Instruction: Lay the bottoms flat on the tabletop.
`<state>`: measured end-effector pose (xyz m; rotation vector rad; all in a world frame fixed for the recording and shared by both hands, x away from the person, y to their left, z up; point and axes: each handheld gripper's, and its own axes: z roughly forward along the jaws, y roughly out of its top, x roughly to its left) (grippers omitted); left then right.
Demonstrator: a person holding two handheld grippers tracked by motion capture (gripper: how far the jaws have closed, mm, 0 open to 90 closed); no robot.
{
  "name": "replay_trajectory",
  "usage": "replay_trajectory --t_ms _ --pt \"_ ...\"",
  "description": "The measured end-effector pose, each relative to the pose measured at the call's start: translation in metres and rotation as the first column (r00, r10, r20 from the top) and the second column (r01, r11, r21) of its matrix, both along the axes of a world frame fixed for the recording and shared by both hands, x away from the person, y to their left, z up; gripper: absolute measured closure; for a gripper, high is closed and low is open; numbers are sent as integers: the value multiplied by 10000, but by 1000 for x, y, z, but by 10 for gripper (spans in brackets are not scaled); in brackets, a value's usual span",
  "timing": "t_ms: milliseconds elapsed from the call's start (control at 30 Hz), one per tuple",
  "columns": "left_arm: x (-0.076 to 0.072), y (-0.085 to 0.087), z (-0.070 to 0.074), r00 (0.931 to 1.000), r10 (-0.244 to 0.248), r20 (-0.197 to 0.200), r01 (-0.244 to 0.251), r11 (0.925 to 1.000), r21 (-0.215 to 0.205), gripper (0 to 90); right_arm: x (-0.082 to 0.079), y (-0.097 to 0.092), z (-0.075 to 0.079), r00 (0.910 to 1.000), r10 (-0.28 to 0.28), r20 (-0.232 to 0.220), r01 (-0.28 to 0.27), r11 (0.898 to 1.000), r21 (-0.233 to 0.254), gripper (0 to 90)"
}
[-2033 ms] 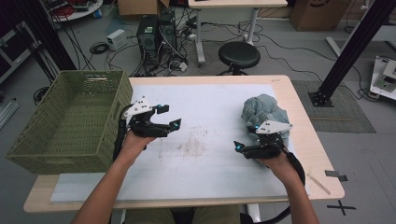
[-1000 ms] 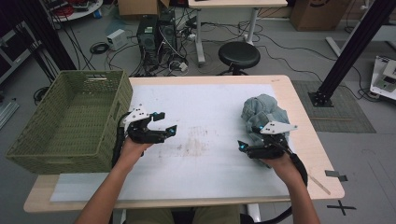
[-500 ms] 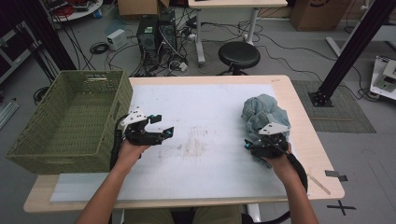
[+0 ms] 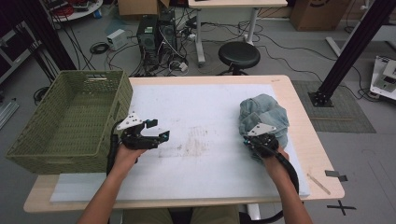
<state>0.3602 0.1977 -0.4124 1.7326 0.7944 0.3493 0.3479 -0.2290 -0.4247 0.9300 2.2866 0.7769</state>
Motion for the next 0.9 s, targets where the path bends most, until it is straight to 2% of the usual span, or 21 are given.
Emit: replay_trajectory --t_ms 67,133,200,233,300,333,400,467,500,567,600,633,667,700,733,800,833,867,900 --pt "0 1 0 10000 1 -8 -1 10000 -34 219 -4 8 4 9975 709 52 -711 9962 494 859" --pt "1 2 0 10000 22 -15 -22 10000 -82 219 -9 18 8 9898 1414 177 -1424 9863 827 859" --pt "1 2 0 10000 50 -12 -50 9999 -101 219 -13 30 11 9780 2064 301 -2086 9693 1304 860" --pt "1 2 0 10000 59 -16 -60 9999 -105 220 -15 36 12 9690 2446 334 -2468 9570 1522 860" --pt "1 3 0 10000 52 1 -52 9999 -86 219 -18 49 13 9516 3052 353 -3066 9358 1743 860" --pt "1 4 0 10000 95 -14 -95 9999 -124 219 -19 55 13 9445 3268 326 -3273 9282 1771 860" --pt "1 6 0 9999 140 -3 -140 9998 -133 219 -21 71 11 9150 4032 163 -3985 8965 1934 860" --pt "1 8 1 9998 190 -3 -190 9997 -148 219 -24 88 9 8799 4750 136 -4689 8634 1863 859" --pt "1 9 1 9998 215 15 -215 9997 -136 219 -26 95 8 8617 5072 110 -4998 8449 1907 856" --pt "1 12 1 9996 274 20 -273 9995 -164 220 -29 104 7 8284 5601 52 -5462 8056 2295 827" --pt "1 13 2 9995 315 23 -315 9993 -190 220 -31 106 9 8184 5745 94 -5584 7914 2487 759" --pt "1 15 2 9994 339 20 -338 9992 -194 219 -32 106 11 8074 5900 87 -5671 7718 2876 693" --pt "1 15 2 9994 339 20 -338 9992 -194 219 -33 104 14 8021 5967 253 -5718 7550 3210 637" --pt "0 17 2 9993 370 17 -369 9991 -212 219 -35 101 19 8159 5759 520 -5565 7576 3410 571" --pt "0 18 2 9993 375 23 -374 9991 -207 219 -35 97 23 8266 5581 724 -5436 7587 3590 561" --pt "-2 19 2 9992 389 29 -388 9990 -200 219 -32 80 38 8600 4898 1435 -5037 7691 3934 528" --pt "-2 20 2 9991 417 36 -416 9989 -212 219 -31 71 43 8840 4334 1751 -4662 7908 3965 521" --pt "-3 21 2 9990 437 24 -437 9988 -213 219 -28 61 47 9114 3641 1919 -4112 8245 3887 520" --pt "-3 22 2 9990 457 19 -457 9987 -224 219 -25 52 49 9350 2962 1949 -3499 8596 3724 509"
